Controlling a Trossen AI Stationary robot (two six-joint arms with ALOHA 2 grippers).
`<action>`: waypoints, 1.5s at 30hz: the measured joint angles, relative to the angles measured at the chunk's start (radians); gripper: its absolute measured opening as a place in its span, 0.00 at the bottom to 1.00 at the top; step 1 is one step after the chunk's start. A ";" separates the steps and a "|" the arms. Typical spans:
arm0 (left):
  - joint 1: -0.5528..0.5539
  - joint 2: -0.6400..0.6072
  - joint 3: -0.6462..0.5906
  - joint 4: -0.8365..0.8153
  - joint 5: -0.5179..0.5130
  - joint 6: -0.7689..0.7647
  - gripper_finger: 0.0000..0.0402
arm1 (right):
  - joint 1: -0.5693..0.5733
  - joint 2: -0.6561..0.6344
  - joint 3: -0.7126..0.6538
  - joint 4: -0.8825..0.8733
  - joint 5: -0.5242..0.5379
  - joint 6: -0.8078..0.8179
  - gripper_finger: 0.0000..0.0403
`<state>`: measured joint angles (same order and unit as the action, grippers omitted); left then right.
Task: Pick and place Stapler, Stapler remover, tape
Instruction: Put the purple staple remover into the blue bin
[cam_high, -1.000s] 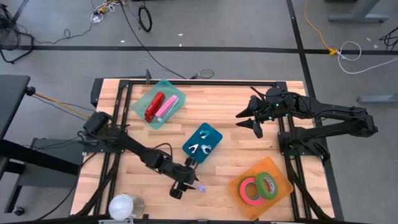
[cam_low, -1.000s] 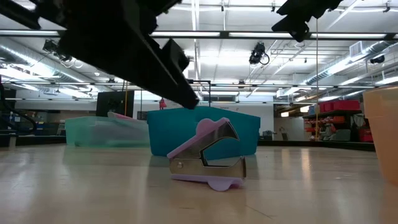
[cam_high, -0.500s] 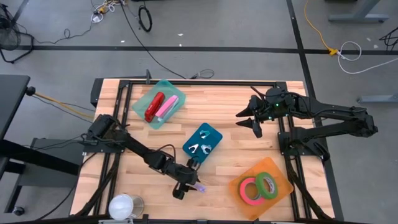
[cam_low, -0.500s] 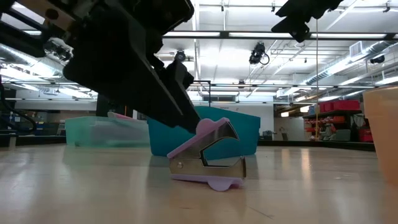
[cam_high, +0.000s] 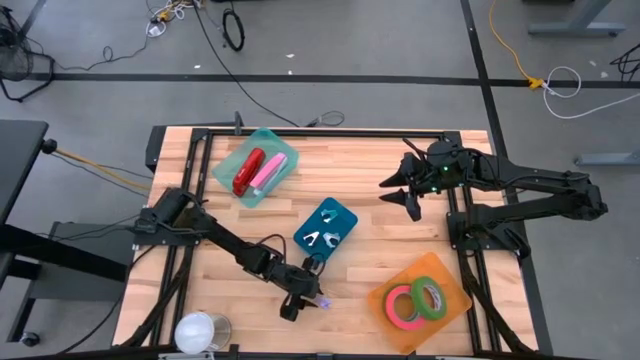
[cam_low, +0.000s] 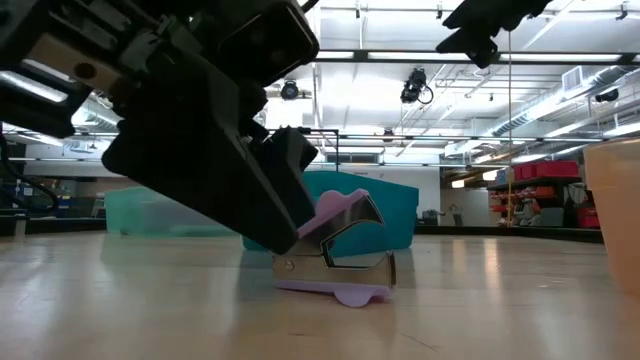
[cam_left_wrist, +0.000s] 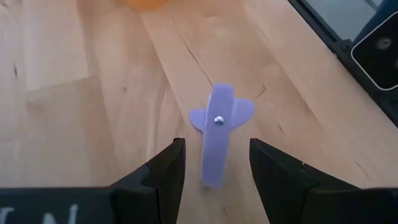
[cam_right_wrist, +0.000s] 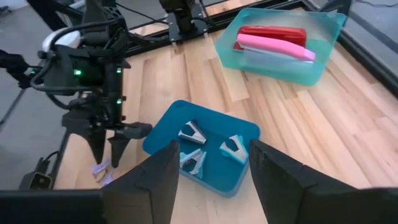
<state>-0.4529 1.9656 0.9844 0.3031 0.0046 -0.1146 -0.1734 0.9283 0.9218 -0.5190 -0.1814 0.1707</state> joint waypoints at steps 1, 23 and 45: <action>0.001 0.000 0.000 0.000 -0.001 0.000 0.45 | 0.000 0.000 0.000 0.000 0.009 0.000 0.48; 0.005 0.000 0.000 -0.002 -0.003 -0.005 0.20 | 0.000 0.000 0.000 0.000 0.035 0.005 0.48; 0.009 -0.016 0.057 -0.021 0.008 -0.001 0.14 | 0.000 0.000 0.000 0.002 0.035 0.005 0.48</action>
<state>-0.4435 1.9499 1.0415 0.2825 0.0128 -0.1154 -0.1732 0.9279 0.9218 -0.5165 -0.1464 0.1753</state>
